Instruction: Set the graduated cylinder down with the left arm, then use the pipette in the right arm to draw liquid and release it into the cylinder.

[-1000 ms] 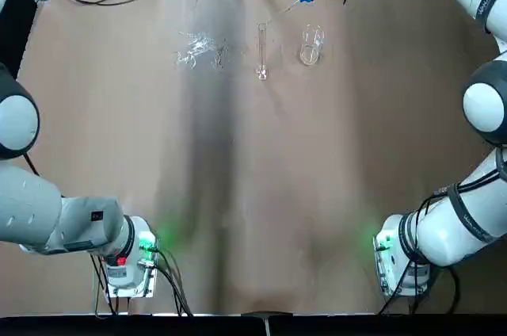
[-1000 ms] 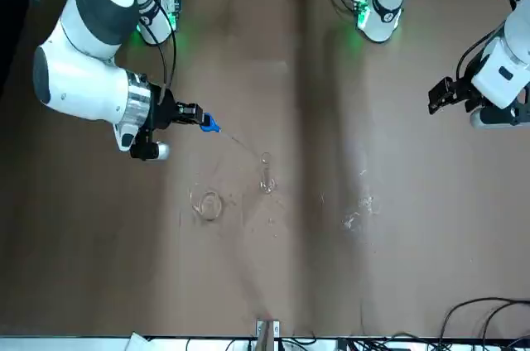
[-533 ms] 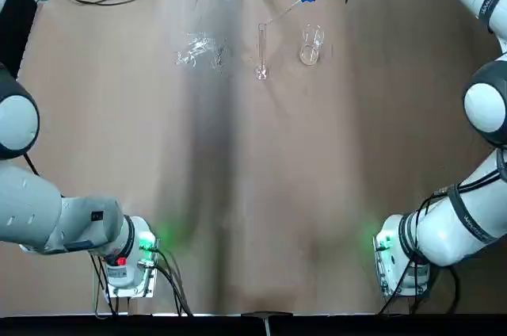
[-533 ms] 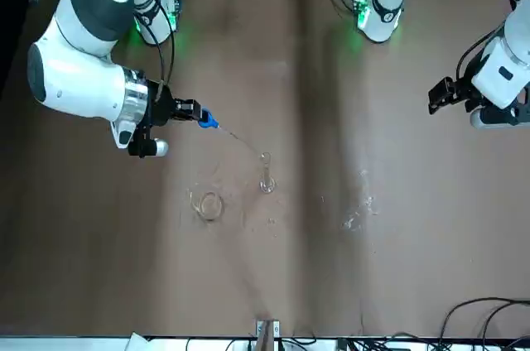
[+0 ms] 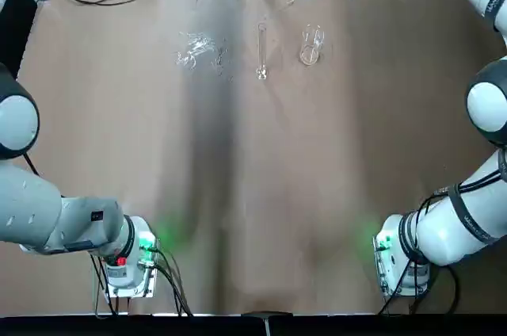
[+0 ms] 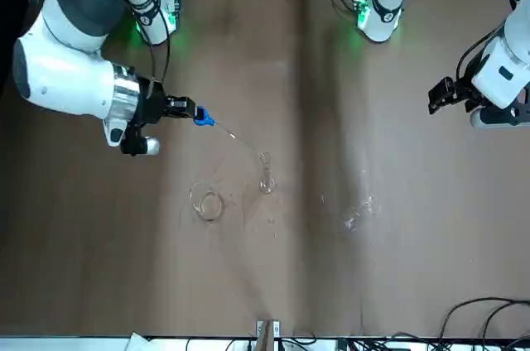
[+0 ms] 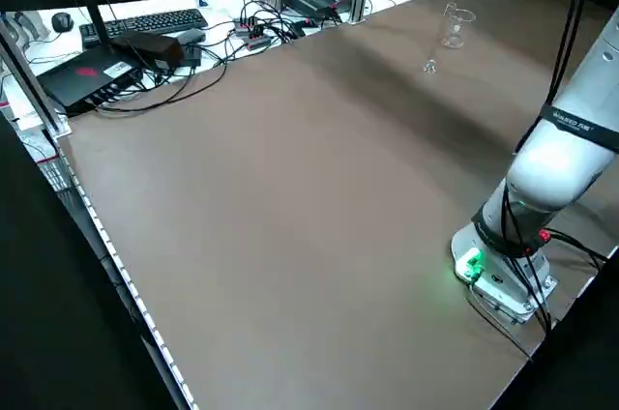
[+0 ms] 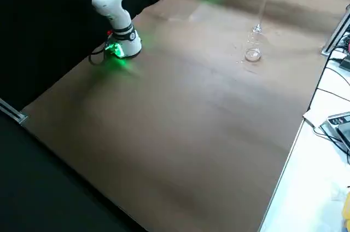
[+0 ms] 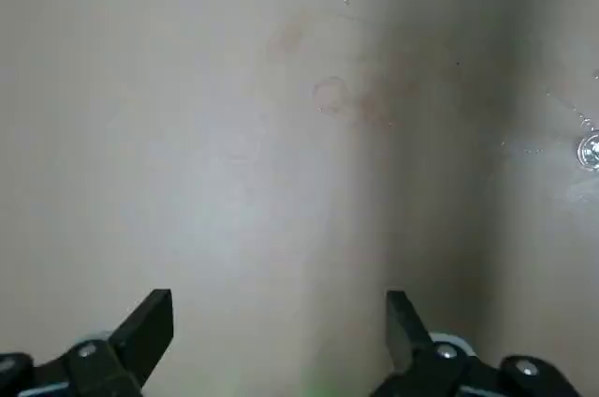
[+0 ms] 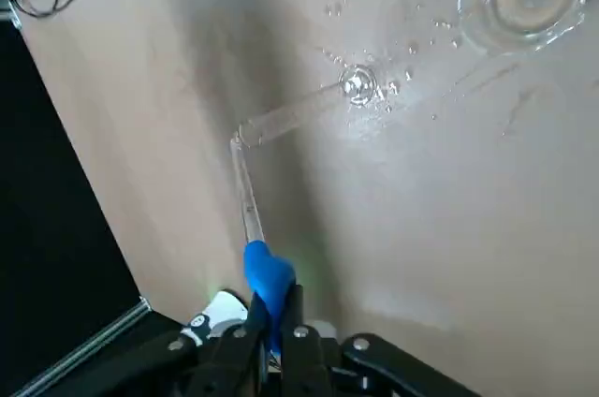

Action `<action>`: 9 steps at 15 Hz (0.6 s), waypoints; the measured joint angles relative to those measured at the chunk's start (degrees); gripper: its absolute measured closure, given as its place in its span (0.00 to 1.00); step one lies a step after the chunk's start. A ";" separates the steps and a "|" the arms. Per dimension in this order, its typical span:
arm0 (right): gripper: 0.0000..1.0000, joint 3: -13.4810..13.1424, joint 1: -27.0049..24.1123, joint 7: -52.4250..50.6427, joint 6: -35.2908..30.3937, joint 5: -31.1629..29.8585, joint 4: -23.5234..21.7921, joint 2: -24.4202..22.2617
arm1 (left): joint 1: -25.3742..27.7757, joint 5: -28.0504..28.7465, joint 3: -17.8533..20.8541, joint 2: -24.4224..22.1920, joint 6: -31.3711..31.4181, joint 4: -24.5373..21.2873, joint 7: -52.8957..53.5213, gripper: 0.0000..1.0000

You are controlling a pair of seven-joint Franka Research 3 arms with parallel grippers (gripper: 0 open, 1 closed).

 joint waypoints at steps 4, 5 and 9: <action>0.93 -0.07 -2.56 0.01 -0.44 0.81 0.98 -0.08 | 0.00 0.00 0.00 0.00 0.00 0.00 0.00 0.00; 0.93 -0.08 -3.56 0.02 -0.62 0.96 1.31 -0.09 | -0.01 0.00 0.00 0.00 0.00 0.00 0.00 0.00; 0.93 -0.21 -9.56 -1.02 -0.89 1.00 1.63 -0.08 | -0.04 0.00 0.00 0.00 0.00 0.01 0.00 0.00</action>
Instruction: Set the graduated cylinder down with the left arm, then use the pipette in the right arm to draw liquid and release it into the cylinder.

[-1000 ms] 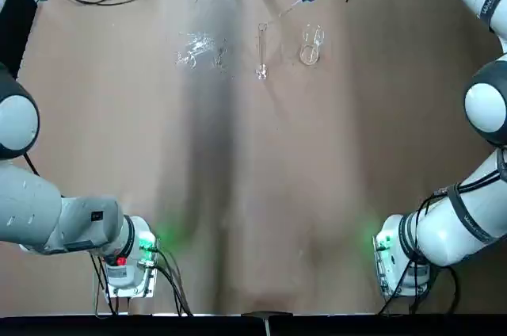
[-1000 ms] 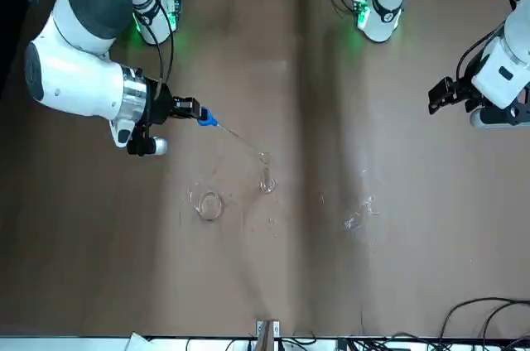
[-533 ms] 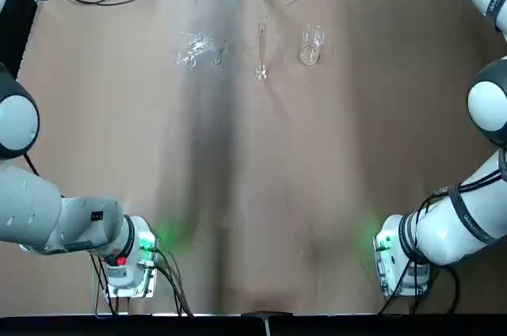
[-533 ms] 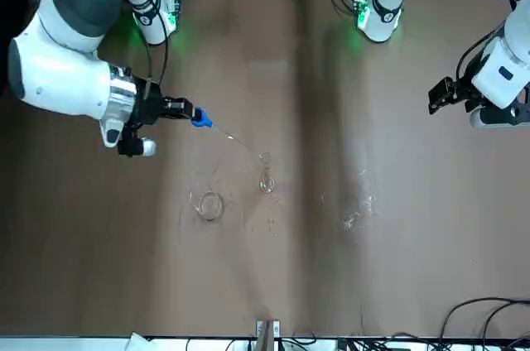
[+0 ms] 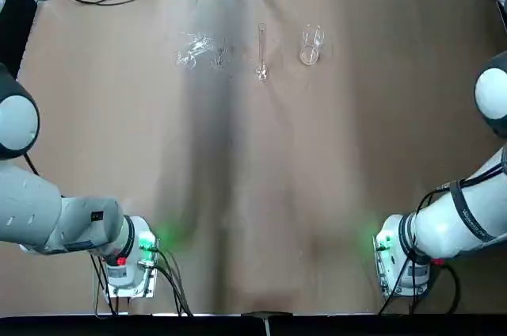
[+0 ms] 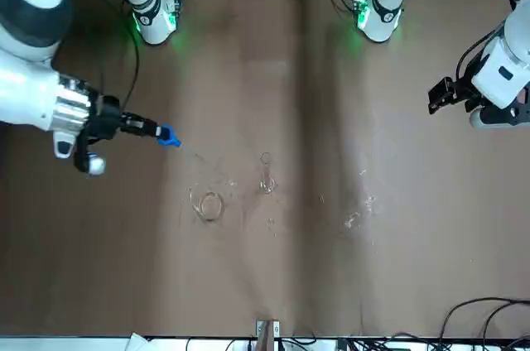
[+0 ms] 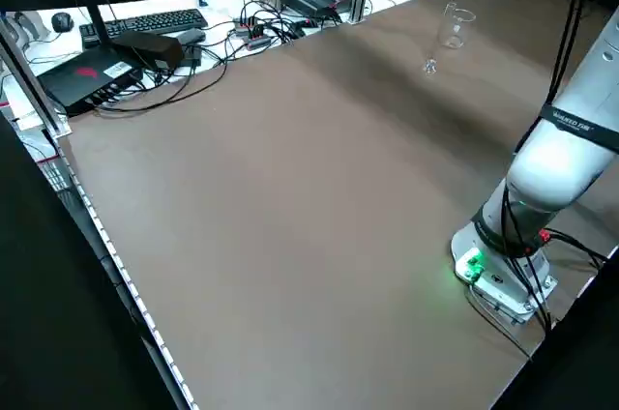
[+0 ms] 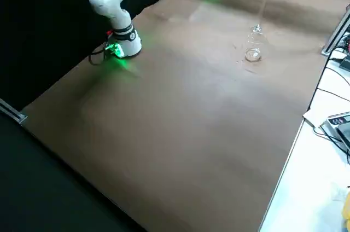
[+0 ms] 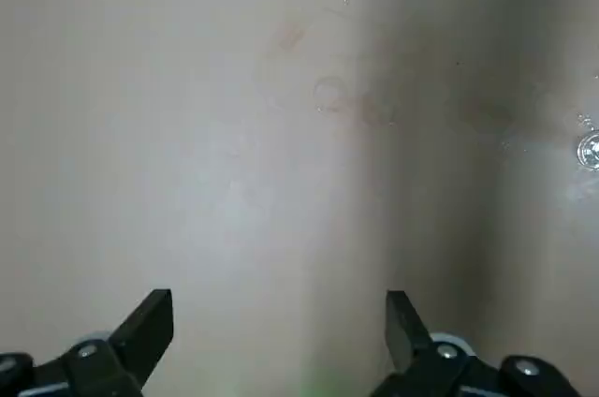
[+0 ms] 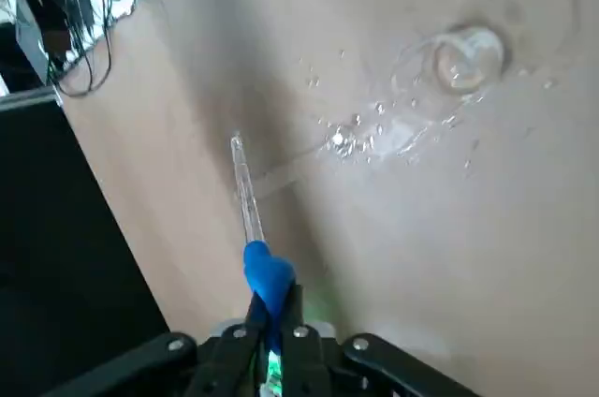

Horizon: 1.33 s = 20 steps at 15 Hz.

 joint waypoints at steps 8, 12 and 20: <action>0.93 -0.18 -7.55 -5.46 -0.16 -5.30 -0.04 0.25 | -0.02 0.00 0.00 0.00 0.00 0.01 0.00 0.00; 0.93 0.29 -7.20 -5.49 -0.16 -10.93 -0.35 1.94 | -0.02 0.00 0.00 0.00 0.00 0.01 0.00 0.00; 0.93 0.62 -2.81 -5.59 -0.18 -16.10 -0.49 5.77 | -0.02 0.00 0.00 0.00 0.00 0.02 0.00 0.00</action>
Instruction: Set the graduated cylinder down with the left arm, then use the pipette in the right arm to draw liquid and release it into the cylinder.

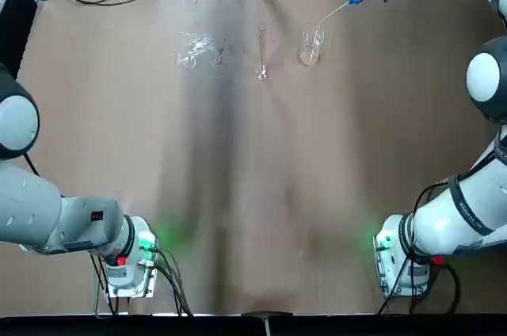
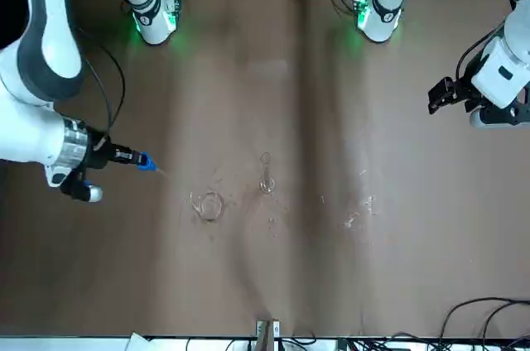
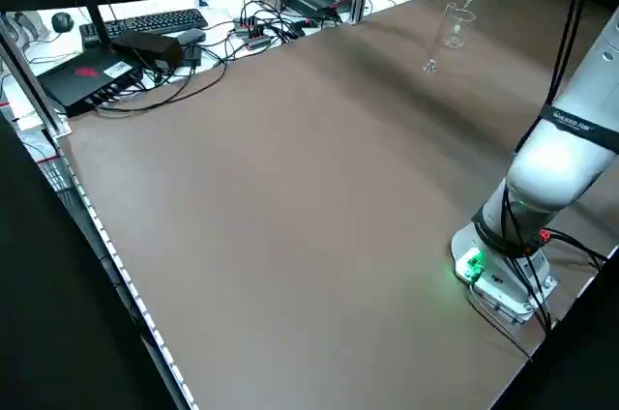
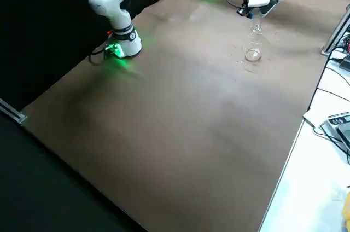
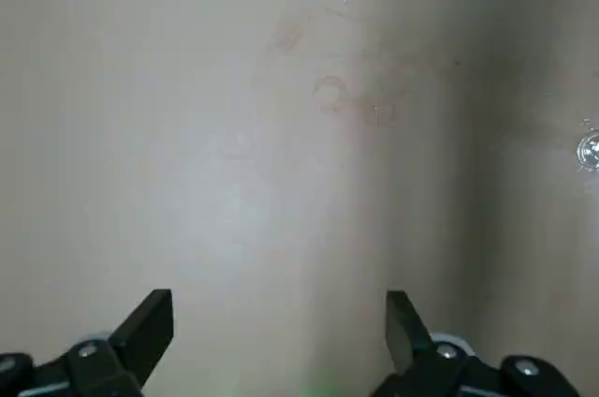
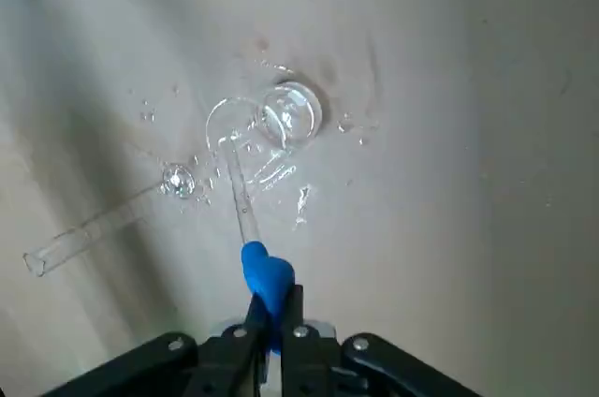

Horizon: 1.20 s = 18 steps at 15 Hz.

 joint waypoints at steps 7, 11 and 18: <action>0.93 0.01 2.82 0.06 1.57 -3.70 -0.10 2.86 | -0.02 0.00 0.00 0.00 0.00 0.00 0.00 0.00; 0.93 0.01 3.04 0.06 2.41 -5.21 -0.10 3.58 | -0.03 0.00 -0.03 0.00 0.00 0.00 0.00 0.00; 0.92 0.03 4.99 0.06 2.73 -6.73 -0.11 4.52 | -0.04 0.00 -0.04 0.00 0.00 0.00 0.00 0.00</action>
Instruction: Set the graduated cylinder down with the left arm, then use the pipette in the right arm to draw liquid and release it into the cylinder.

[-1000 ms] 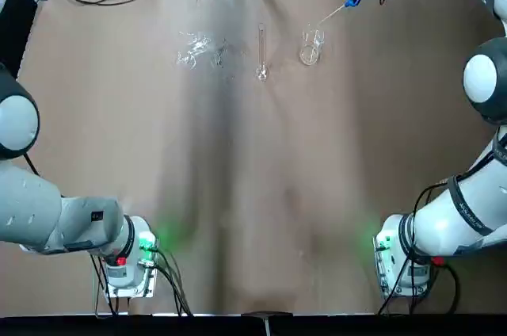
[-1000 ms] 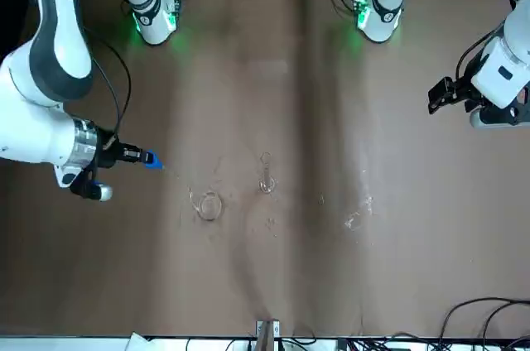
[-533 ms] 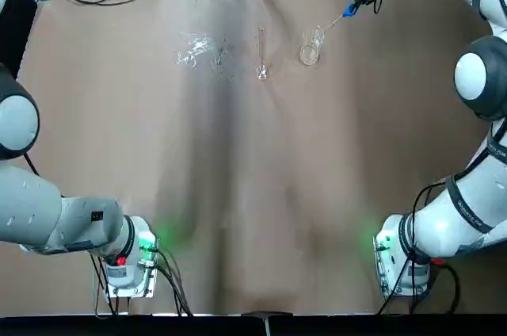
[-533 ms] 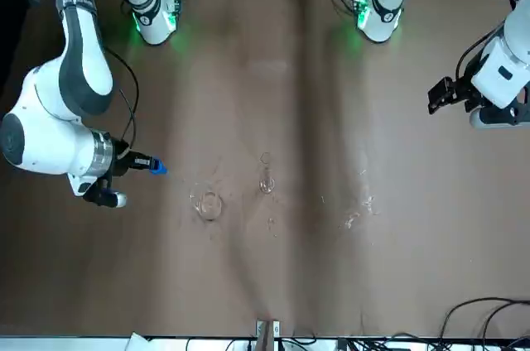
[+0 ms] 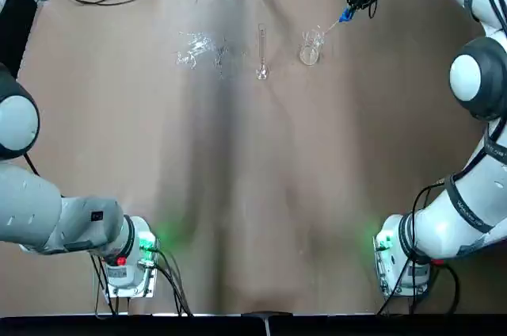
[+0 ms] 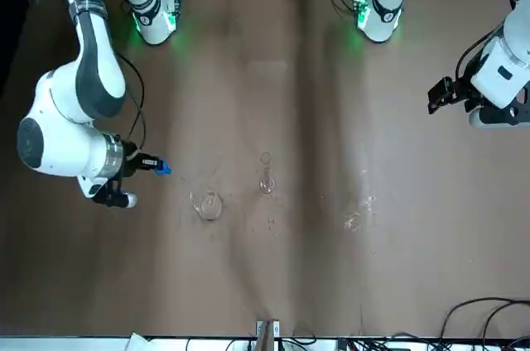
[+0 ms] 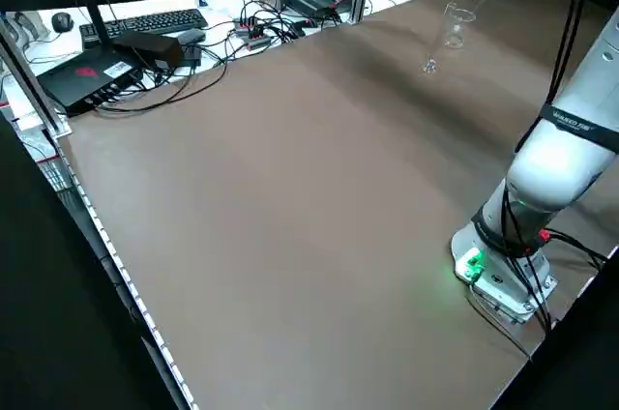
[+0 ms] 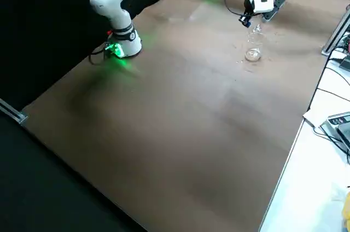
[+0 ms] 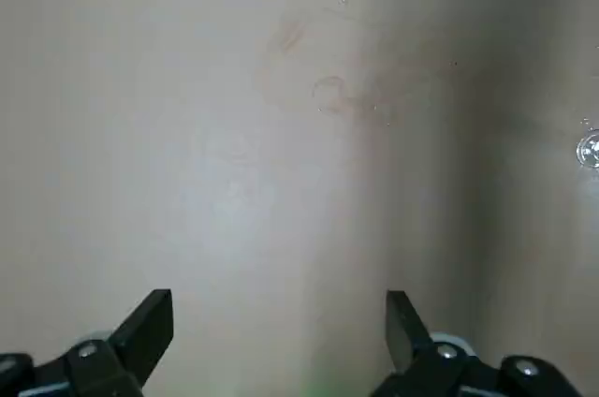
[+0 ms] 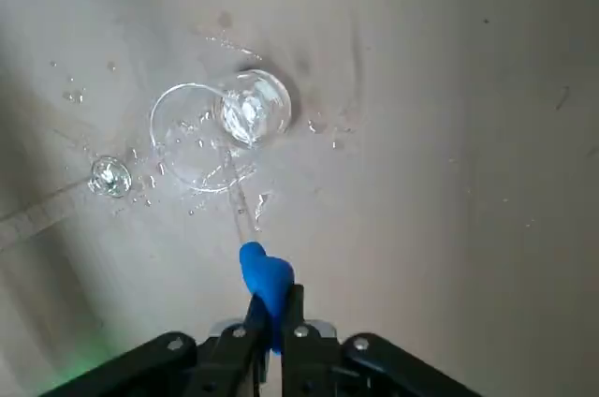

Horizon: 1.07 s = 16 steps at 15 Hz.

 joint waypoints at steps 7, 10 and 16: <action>0.62 0.02 1.58 0.02 0.20 -0.10 0.08 0.14 | 0.00 0.00 0.00 0.00 0.00 0.00 0.00 0.00; 0.35 0.11 1.92 0.02 0.20 -0.11 0.28 0.13 | 0.00 0.00 0.00 0.00 0.00 0.00 0.00 0.00; 0.00 0.06 2.92 1.12 0.21 -0.11 2.90 -0.04 | -0.01 0.00 0.00 0.00 0.00 -0.03 0.00 0.00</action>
